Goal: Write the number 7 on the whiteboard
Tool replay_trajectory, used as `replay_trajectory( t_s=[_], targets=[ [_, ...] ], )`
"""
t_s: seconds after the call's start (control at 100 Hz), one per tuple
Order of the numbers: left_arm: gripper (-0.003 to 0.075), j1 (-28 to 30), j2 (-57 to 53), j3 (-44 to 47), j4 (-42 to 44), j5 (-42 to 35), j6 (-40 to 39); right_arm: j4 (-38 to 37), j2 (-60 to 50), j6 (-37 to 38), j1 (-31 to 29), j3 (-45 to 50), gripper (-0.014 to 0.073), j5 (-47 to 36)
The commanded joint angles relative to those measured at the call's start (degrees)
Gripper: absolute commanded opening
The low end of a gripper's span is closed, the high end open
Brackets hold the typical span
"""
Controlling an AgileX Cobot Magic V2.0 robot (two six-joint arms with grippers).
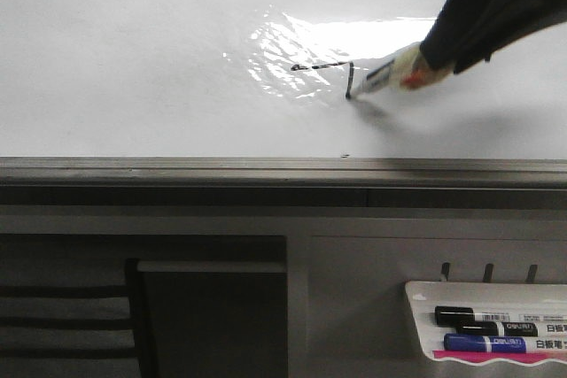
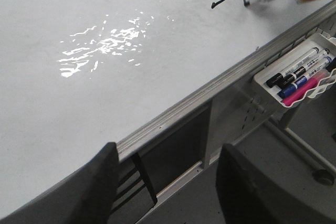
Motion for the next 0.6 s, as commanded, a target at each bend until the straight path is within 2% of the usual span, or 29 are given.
replay_trajectory(
  t_s=[0.0, 0.21, 0.31, 0.48, 0.59],
  targets=[
    [0.0385, 0.25, -0.05, -1.49, -1.79, -3.58, -0.51, 0.32, -1.16, 0.09, 0.66, 1.12, -0.0070, -1.84],
    [0.0385, 0.25, -0.05, -1.49, -1.79, -5.52, -0.51, 0.77, -1.31, 0.09, 0.83, 1.81, -0.0070, -1.73],
    [0.0385, 0.03, -0.05, -1.49, -1.86, -5.39, -0.35, 1.60, -2.14, -0.65, 0.92, 0.27, -0.0070, 0.89],
    [0.0385, -3.76, 2.48, -4.91, -4.47, 0.61, 6.50, 8.11, -5.18, -11.09, 0.92, -3.94, -0.0070, 11.84],
    [0.0385, -9.00, 7.10, -8.16, -6.42, 5.10, 11.99, 9.79, -6.83, -20.96, 0.92, -6.93, -0.0070, 21.05]
  ],
)
